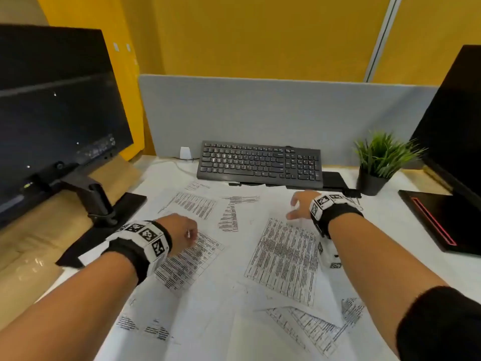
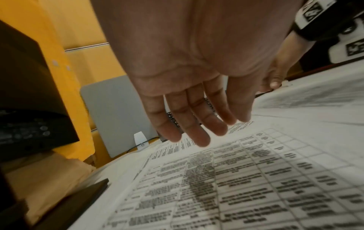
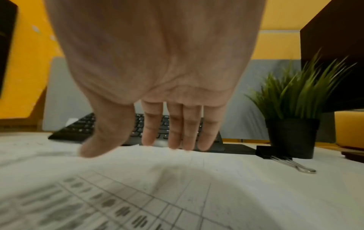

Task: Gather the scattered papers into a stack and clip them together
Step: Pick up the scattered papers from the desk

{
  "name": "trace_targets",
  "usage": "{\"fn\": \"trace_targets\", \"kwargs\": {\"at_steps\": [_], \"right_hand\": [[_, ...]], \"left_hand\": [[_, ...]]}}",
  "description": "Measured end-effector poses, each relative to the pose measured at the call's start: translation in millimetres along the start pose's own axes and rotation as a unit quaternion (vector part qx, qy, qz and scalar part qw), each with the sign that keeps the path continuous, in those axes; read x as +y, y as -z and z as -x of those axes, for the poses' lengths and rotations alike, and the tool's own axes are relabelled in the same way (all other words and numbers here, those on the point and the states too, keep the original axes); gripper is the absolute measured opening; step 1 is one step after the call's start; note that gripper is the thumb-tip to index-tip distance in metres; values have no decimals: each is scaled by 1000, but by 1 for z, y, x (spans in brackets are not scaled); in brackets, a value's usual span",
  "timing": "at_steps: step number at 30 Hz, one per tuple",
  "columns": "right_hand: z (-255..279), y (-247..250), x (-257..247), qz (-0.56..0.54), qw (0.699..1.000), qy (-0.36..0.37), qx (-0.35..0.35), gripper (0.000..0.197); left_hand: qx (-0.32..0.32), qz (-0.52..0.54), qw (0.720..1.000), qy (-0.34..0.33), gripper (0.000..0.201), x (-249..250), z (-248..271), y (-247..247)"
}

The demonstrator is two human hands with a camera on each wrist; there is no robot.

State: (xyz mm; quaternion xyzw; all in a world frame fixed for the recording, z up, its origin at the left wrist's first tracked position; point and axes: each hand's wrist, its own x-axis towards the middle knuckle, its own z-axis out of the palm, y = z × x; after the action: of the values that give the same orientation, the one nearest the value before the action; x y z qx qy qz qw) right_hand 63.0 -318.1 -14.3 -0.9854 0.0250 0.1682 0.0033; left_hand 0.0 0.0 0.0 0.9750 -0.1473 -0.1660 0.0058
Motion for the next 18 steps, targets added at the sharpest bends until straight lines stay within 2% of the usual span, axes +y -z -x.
{"fn": "trace_targets", "kwargs": {"at_steps": [3,6,9,12,14,15,18], "right_hand": [[-28,-13,3,6,1000,-5,-11,115],[-44,-18,6,29,999,5,-34,130],[-44,-5,10,12,999,13,-34,117],[-49,5,16,89,996,9,-8,78],[-54,11,21,128,992,13,-16,59],[-58,12,23,134,991,17,-18,56],[-70,12,20,123,992,27,-26,64]], "left_hand": [[-14,-26,1000,0,23,1,-22,6],[-41,-62,996,-41,43,14,-49,12],[-98,-97,988,-70,89,19,-71,3],[-131,-103,981,-103,112,20,-84,-3],[-136,-122,978,-99,111,21,-89,-2],[-138,-137,976,-93,108,22,-90,-1],[-144,-136,978,-59,89,27,-91,2]]}}
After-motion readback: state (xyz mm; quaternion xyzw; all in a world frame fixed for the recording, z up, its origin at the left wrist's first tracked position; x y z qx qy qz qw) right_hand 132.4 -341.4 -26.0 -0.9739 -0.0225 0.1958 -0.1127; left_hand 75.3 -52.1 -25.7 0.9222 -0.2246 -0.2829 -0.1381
